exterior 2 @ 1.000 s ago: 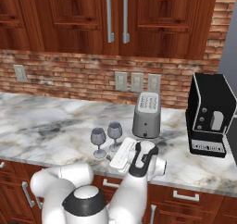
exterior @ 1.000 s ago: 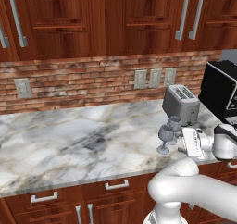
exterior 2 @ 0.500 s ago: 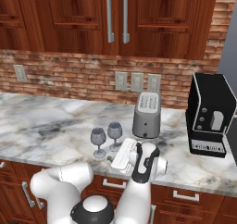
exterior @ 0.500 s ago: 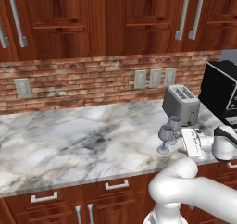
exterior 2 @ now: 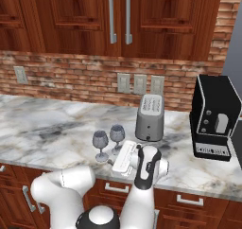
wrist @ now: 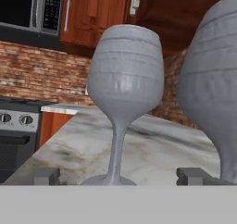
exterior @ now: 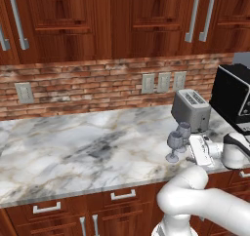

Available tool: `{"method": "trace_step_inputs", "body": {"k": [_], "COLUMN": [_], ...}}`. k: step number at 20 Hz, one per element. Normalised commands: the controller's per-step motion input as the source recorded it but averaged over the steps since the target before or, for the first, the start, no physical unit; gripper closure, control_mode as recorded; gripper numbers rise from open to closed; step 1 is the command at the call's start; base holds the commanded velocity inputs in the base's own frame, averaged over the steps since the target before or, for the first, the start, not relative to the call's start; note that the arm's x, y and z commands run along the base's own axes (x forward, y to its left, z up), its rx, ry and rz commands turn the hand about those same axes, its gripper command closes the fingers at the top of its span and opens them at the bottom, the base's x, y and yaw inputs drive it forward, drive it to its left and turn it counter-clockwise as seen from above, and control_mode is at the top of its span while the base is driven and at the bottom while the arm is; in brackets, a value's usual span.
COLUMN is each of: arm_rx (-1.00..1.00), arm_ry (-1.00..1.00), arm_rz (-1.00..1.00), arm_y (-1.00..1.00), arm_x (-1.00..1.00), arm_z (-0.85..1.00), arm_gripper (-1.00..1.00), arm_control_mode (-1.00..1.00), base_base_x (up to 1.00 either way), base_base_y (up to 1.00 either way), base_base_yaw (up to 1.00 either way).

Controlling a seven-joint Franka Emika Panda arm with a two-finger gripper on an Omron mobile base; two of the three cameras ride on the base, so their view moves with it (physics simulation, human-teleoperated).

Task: Retrieve the wine glasses from the counter and place one next to each plate.

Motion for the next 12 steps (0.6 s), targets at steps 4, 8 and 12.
{"method": "trace_step_inputs", "body": {"k": [4,8,12], "arm_rx": [0.00,0.00,0.00], "arm_ry": [0.00,0.04,0.09], "arm_rz": [0.00,0.00,0.00], "arm_y": [0.04,0.16,0.24], "arm_x": [0.00,0.00,0.00], "arm_z": [0.00,0.00,0.00], "arm_gripper": [-1.00,-1.00,-1.00], "arm_control_mode": [-1.00,-1.00,-1.00], "base_base_x": [0.00,0.00,0.00], "base_base_y": [0.00,0.00,0.00], "base_base_yaw": [0.00,0.00,0.00]}}
